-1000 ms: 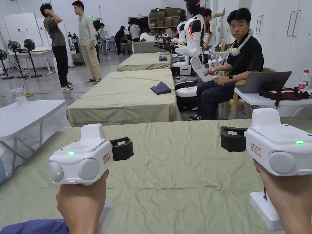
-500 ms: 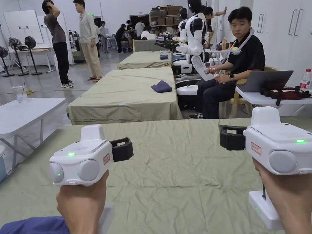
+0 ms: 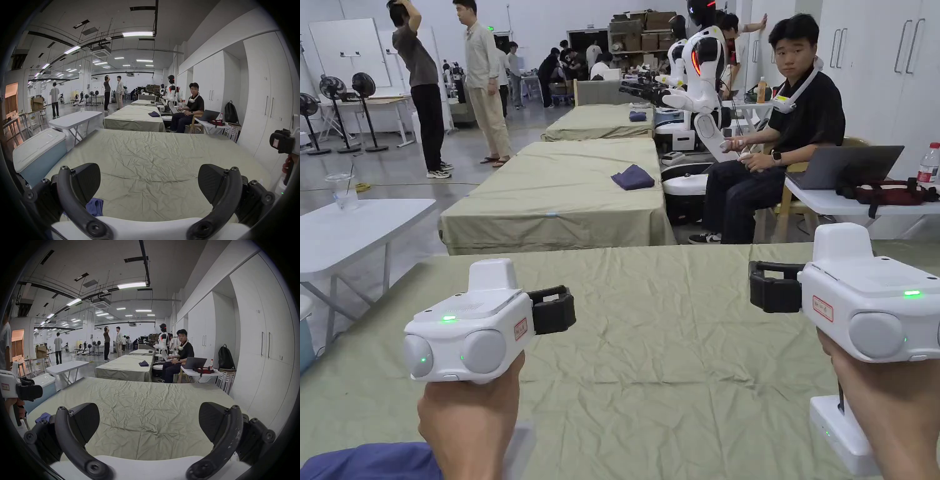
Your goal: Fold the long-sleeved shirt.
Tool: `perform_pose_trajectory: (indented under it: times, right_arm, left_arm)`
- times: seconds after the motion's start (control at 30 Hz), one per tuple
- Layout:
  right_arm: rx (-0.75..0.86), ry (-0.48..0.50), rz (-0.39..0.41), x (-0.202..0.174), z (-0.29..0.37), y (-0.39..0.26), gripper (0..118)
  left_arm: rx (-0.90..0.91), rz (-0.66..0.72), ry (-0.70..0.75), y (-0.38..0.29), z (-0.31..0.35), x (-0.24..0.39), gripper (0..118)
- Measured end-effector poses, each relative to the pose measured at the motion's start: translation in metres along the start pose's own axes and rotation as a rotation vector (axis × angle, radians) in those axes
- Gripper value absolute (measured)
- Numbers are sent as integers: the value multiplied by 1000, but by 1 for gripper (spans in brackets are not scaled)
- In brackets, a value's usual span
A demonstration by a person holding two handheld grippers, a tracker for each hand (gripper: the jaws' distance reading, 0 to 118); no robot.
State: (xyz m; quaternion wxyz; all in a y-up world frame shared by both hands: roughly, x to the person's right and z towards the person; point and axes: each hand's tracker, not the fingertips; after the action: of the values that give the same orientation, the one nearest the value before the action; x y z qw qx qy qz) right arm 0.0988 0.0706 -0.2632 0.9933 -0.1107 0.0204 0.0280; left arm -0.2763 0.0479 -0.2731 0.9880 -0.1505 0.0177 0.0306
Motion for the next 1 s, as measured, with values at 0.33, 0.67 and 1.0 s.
perform_pose_trajectory:
  times: [0.33, 0.67, 1.0]
  right_arm:
    - [-8, -4, 6, -2, -1, -2, 118]
    - [-8, -6, -1, -2, -2, -5, 118]
    - [-9, -11, -1, 0, -2, -5, 118]
  left_arm:
    - [-5, -5, 2, -4, -3, 1, 118]
    - [-11, 0, 1, -6, -3, -1, 118]
    - [-15, -6, 3, -6, -4, -1, 118]
